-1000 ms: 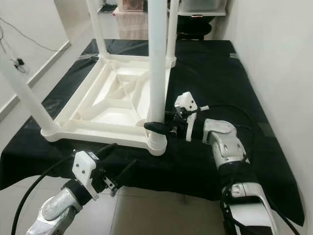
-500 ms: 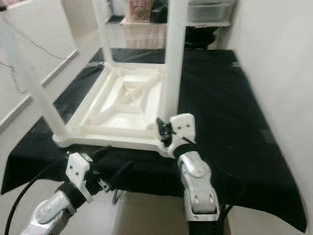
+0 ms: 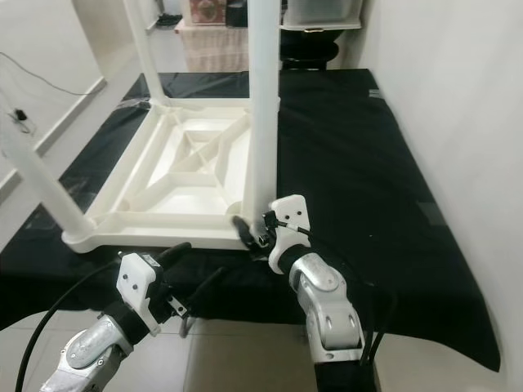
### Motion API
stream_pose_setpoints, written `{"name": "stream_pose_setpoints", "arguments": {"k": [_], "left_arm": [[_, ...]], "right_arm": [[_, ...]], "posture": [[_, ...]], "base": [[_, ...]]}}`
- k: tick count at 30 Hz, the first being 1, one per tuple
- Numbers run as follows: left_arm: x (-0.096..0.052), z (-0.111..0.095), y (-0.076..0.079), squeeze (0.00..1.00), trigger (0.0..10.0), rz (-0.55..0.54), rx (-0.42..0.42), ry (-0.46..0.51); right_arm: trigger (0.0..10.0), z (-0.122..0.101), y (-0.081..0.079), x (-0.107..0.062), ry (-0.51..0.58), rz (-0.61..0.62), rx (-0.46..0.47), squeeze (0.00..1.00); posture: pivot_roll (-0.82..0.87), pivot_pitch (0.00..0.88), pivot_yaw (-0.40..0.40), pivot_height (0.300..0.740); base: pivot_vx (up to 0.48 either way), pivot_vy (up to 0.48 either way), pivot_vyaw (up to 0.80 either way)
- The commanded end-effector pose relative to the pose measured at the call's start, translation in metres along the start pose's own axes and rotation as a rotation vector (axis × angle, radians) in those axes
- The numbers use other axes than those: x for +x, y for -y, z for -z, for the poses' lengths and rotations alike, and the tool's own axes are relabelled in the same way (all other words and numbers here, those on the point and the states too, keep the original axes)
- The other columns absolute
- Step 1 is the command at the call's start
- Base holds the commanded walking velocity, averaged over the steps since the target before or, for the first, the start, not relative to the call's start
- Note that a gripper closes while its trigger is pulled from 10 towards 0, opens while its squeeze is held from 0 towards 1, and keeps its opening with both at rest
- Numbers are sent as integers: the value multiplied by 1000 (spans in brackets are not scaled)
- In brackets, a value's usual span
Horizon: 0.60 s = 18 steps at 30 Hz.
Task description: Building children table
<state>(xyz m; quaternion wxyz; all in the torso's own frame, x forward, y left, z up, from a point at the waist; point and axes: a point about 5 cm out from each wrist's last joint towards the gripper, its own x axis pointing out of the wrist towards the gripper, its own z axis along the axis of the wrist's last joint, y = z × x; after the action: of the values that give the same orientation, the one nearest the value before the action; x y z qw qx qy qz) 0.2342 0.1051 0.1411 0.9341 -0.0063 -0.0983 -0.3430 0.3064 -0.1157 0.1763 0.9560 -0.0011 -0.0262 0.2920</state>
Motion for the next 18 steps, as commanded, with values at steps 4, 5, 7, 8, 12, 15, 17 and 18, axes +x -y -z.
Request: {"name": "stream_pose_setpoints", "arguments": {"k": [4,5,7,8,12,15,17,18], "left_arm": [[-3,4,-1,0,10000,-10,-9,-19],[-3,4,-1,0,10000,-10,-9,-19],[-3,3,-1,0,10000,-15,-6,-18],[-3,3,-2,0,10000,-17,-5,-17],[-2,3,0,0,10000,-22,-4,-15],[-2,3,1,0,10000,-23,-3,-14],[-2,3,1,0,10000,-23,-3,-14],[-2,3,1,0,10000,-24,-4,-14]], "right_arm": [[10000,-5,4,5,-29,-257,-85,0],[10000,-5,4,5,-29,-257,-85,0],[10000,-12,22,6,-59,-363,-136,0],[10000,-16,29,7,-63,-395,-149,0],[10000,-33,50,12,-62,-449,-178,0],[9922,-40,57,11,-60,-501,-166,0],[9922,-40,57,11,-60,-501,-166,0],[4471,-43,59,10,-59,-538,-151,0]], "posture": [[-33,113,22,740],[-33,113,22,740],[-30,112,17,740],[-30,112,17,740],[-18,113,8,740],[-17,115,5,740],[-17,115,5,740],[-17,116,4,740]], "base": [[0,0,0],[0,0,0],[0,0,0],[0,0,0],[0,0,0],[0,0,0],[0,0,0],[0,0,0]]}}
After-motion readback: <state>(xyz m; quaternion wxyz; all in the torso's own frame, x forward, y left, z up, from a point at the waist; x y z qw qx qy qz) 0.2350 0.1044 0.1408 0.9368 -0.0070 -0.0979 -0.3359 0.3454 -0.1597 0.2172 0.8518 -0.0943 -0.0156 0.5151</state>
